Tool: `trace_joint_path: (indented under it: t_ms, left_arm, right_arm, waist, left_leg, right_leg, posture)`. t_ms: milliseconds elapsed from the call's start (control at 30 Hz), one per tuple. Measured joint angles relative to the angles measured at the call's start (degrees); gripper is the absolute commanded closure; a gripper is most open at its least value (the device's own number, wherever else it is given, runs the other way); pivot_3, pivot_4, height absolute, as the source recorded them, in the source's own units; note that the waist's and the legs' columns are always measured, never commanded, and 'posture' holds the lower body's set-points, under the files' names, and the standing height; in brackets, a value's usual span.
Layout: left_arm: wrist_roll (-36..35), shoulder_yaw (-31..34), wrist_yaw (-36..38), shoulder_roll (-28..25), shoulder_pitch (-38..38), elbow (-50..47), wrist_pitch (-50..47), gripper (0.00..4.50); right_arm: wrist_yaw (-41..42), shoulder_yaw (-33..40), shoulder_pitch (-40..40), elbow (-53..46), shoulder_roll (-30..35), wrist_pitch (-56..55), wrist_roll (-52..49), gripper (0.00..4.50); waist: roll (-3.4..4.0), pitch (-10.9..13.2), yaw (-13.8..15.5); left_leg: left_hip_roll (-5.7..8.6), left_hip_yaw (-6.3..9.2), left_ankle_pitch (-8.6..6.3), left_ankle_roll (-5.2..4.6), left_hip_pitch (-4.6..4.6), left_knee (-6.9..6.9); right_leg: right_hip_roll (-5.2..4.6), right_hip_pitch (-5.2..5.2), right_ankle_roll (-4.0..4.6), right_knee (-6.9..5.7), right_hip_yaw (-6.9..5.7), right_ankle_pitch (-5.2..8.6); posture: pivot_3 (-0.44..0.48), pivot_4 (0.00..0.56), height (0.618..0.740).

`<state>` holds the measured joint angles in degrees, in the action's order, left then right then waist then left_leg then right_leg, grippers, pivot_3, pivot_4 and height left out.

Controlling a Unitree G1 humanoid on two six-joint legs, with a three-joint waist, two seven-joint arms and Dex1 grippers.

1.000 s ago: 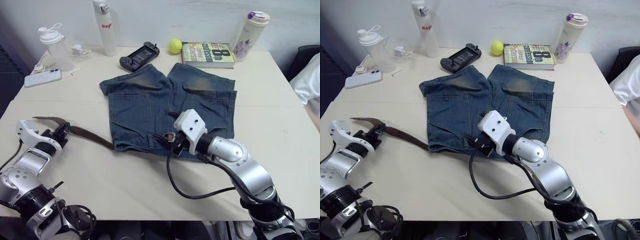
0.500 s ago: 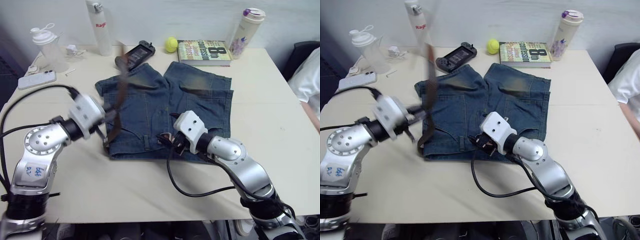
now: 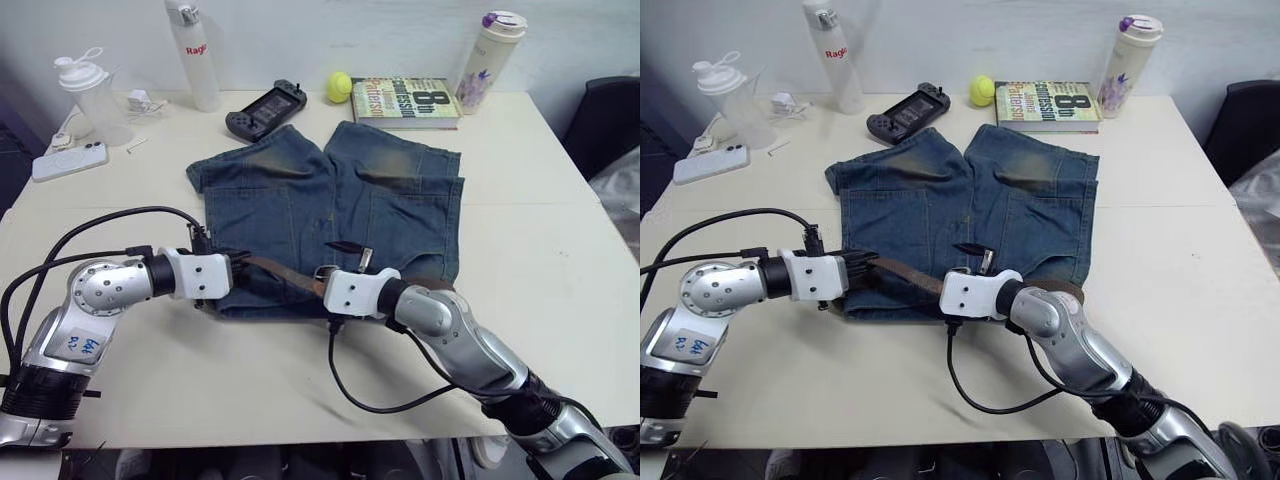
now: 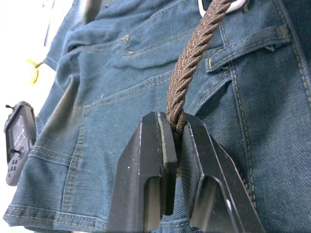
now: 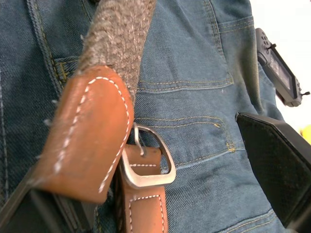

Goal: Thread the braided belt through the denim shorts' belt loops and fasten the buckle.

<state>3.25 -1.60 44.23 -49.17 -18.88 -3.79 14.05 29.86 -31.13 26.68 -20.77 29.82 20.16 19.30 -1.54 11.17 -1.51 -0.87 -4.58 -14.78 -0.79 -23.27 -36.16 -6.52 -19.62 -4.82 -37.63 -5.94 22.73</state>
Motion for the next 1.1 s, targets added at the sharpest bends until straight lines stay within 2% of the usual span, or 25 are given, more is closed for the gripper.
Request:
trace_joint_path:
  t_ms: [333, 567, 767, 833, 900, 1100]
  left_arm:
    - [1.2, 1.69, -3.06, 2.23, 1.68, -3.57, -13.82, 4.49]
    - [1.57, 1.56, -4.14, 3.8, 2.23, -6.13, -15.82, 4.49]
    - [1.17, 1.61, -4.53, 5.74, 2.45, -7.11, -15.97, 4.49]
    - [1.17, 1.78, -4.54, 5.73, 2.76, -7.14, -15.94, 4.5]
    - [1.17, 1.98, -4.6, 5.74, 3.15, -7.22, -15.86, 4.5]
    - [1.19, 2.85, -4.79, 5.74, 3.53, -7.28, -15.19, 4.5]
  right_arm:
    - [-0.2, 2.89, -5.99, -5.96, -1.85, -0.01, 3.22, 0.0]
    - [-0.16, 3.73, -7.22, -7.49, -4.08, -0.01, 3.83, 0.0]
    - [-0.37, 3.72, -7.15, -4.69, -6.4, 0.02, 5.1, 0.0]
    - [-0.56, 3.74, -7.15, -3.84, -7.21, 0.04, 5.46, 0.55]
    - [-0.64, 3.75, -7.15, -3.59, -7.88, 0.13, 5.71, 1.28]
    - [-0.67, 4.73, -6.8, -3.62, -8.18, 0.14, 6.68, 4.33]
  waist:
    - [0.0, 0.0, -0.01]
    - [-0.01, -0.01, 0.04]
    - [-0.02, -0.02, 0.0]
    - [-0.02, -0.02, 0.0]
    - [-0.02, -0.02, 0.0]
    - [-0.02, -0.02, 0.05]
  left_leg:
    - [0.0, 0.02, 0.02, 0.03, 0.01, 0.04]
    - [0.01, 0.03, 0.03, 0.04, 0.01, 0.03]
    - [0.01, 0.03, 0.03, 0.05, 0.02, 0.0]
    - [0.01, 0.03, 0.03, 0.05, 0.02, 0.01]
    - [0.01, 0.03, 0.03, 0.05, 0.02, 0.01]
    - [0.02, 0.04, 0.03, 0.05, 0.02, 0.0]
  right_leg:
    - [0.01, -0.01, 0.0, -0.02, 0.0, 0.0]
    - [0.01, -0.01, 0.0, -0.06, -0.01, 0.0]
    - [0.02, 0.01, 0.0, -0.08, 0.0, 0.0]
    - [0.02, 0.01, 0.0, -0.07, 0.0, 0.0]
    - [0.02, 0.0, 0.0, -0.08, 0.0, 0.0]
    - [0.02, 0.01, 0.0, -0.07, 0.0, 0.0]
  posture:
    - [0.0, 0.15, 0.74]
    - [0.0, 0.15, 0.74]
    - [0.0, 0.15, 0.74]
    - [0.0, 0.15, 0.74]
    - [0.0, 0.15, 0.74]
    - [0.0, 0.15, 0.74]
